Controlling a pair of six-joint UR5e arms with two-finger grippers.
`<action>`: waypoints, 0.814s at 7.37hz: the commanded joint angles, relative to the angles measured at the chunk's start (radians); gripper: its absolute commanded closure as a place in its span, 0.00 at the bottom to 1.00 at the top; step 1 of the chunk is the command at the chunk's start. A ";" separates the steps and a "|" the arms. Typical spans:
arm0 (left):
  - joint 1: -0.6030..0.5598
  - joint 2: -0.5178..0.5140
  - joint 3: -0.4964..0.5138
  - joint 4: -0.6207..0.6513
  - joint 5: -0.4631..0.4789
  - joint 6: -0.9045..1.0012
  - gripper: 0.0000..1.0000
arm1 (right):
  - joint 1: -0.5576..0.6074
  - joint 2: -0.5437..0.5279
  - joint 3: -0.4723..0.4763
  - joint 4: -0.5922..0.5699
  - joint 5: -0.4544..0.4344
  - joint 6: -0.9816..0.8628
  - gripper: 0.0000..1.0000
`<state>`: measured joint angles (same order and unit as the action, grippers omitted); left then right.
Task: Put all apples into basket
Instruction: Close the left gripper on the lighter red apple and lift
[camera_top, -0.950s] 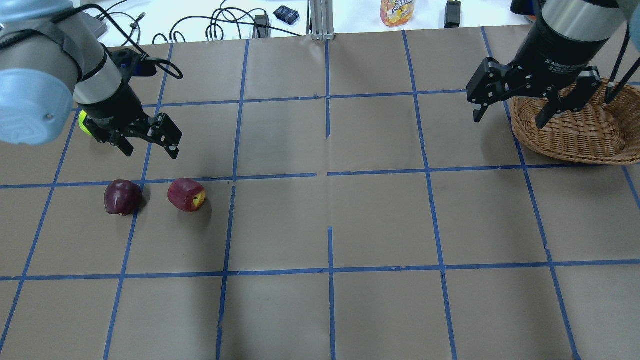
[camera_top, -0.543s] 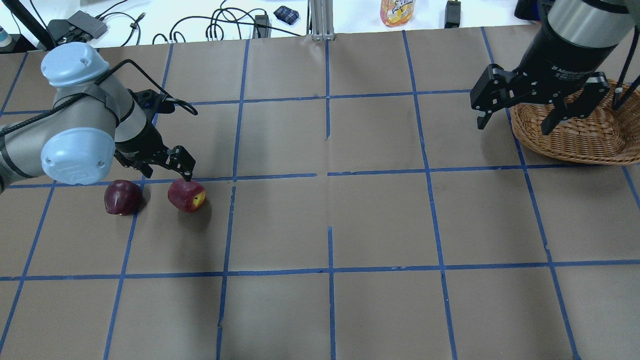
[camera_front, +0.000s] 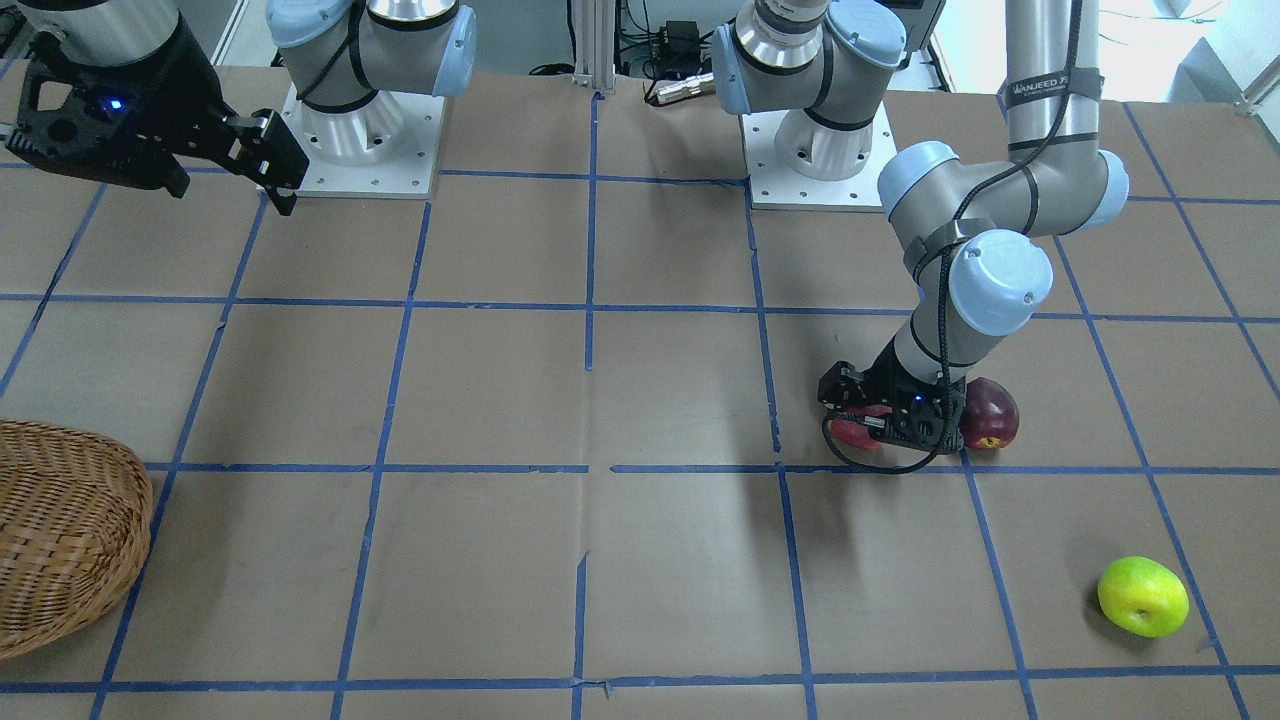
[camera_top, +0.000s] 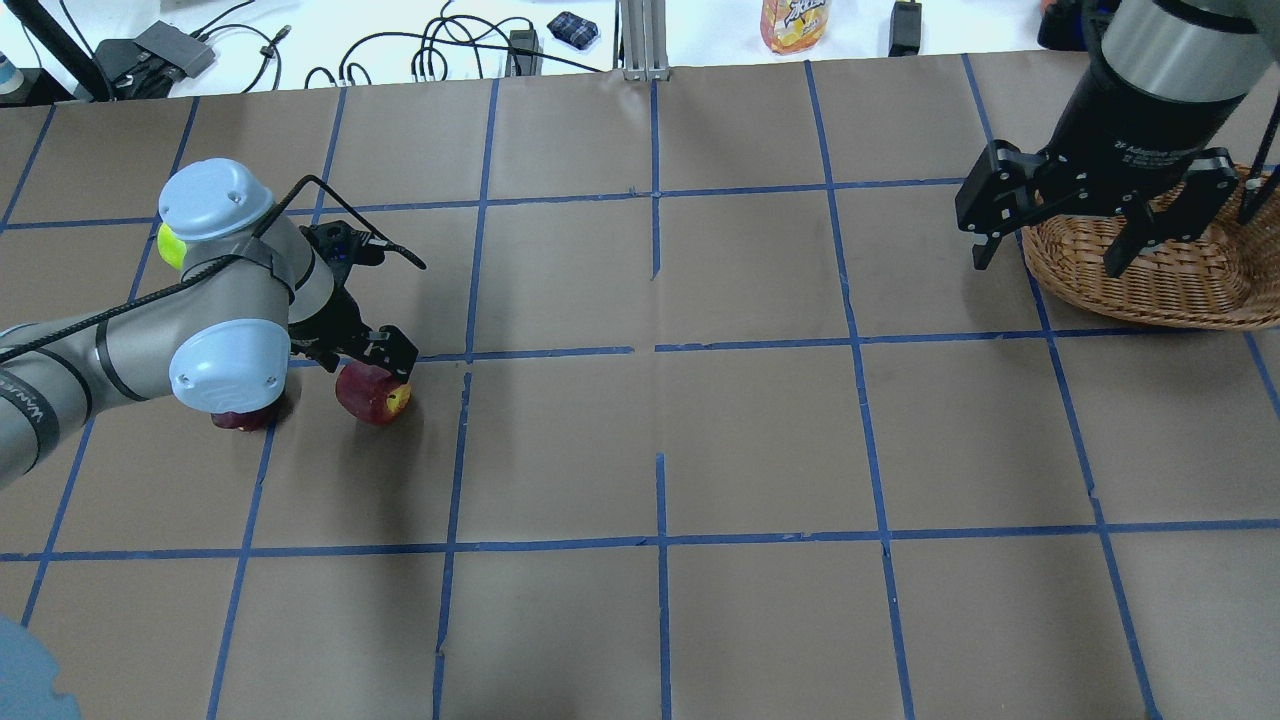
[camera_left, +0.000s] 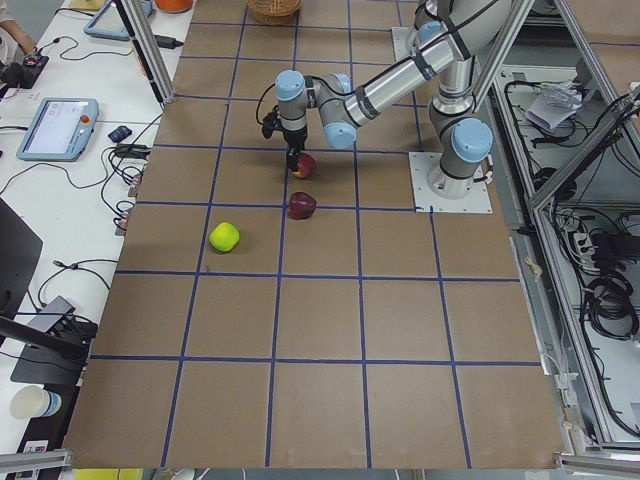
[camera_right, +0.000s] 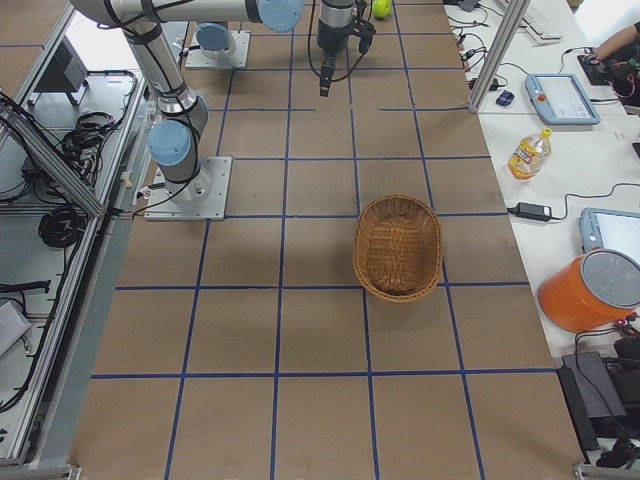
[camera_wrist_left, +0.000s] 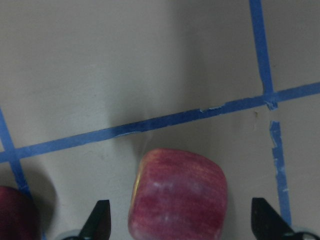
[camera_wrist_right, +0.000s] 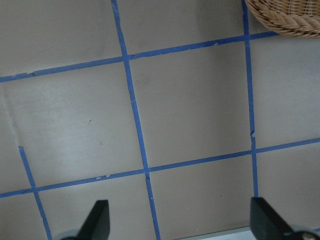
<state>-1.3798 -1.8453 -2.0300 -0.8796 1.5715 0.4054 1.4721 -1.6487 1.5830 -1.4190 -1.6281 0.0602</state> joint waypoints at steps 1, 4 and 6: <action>0.002 -0.020 -0.042 0.031 0.001 0.000 0.00 | 0.005 -0.011 -0.006 0.033 -0.026 0.001 0.00; -0.025 0.017 0.031 -0.019 -0.002 -0.045 0.82 | 0.008 -0.040 -0.008 0.083 0.084 0.004 0.00; -0.178 0.055 0.210 -0.290 -0.085 -0.325 0.82 | 0.008 -0.042 -0.008 0.083 0.089 0.004 0.00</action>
<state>-1.4617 -1.8128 -1.9171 -1.0332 1.5221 0.2578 1.4802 -1.6881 1.5736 -1.3363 -1.5539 0.0635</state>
